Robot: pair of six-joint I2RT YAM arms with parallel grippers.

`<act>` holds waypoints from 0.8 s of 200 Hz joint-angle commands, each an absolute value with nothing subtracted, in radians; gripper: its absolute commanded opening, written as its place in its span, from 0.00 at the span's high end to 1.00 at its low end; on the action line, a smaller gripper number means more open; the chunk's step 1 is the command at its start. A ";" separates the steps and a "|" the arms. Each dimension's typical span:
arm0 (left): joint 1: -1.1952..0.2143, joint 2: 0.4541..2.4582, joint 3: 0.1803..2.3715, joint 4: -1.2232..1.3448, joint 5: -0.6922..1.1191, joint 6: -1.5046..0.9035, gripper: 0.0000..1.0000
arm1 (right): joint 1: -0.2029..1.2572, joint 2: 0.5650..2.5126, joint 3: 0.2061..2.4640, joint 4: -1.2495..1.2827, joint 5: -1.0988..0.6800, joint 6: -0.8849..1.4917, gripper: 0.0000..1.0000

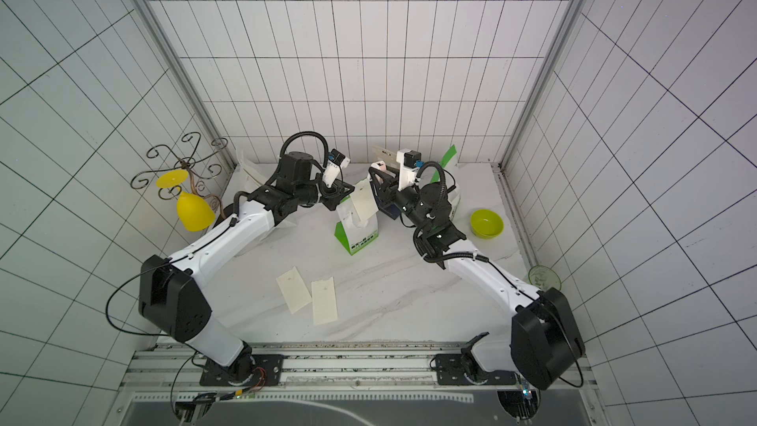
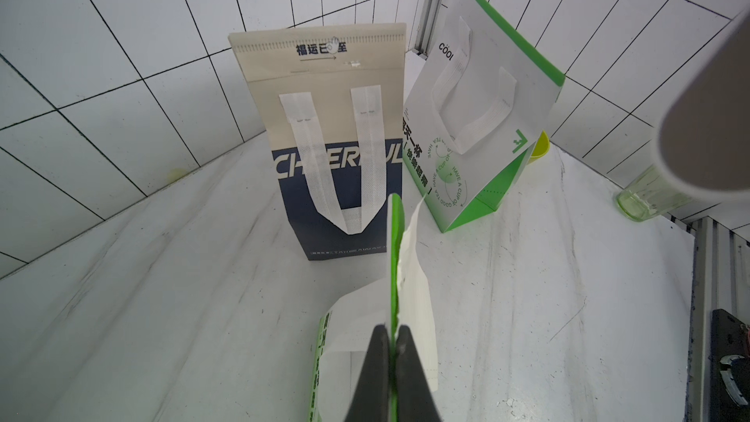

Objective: Staple the receipts to the bags
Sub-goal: Place the stapler in the takeout bag.

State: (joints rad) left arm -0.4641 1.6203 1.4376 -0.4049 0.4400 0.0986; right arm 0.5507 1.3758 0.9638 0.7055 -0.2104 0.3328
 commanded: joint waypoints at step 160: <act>-0.454 1.644 1.447 -0.417 0.503 0.085 1.00 | 0.555 1.640 1.024 0.994 -0.287 0.314 1.00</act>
State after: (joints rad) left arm -0.4561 1.6238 1.4376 -0.4053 0.4789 0.0860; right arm 0.5507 1.6173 0.9661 0.9298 -0.3004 0.3279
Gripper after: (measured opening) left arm 0.047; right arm 0.278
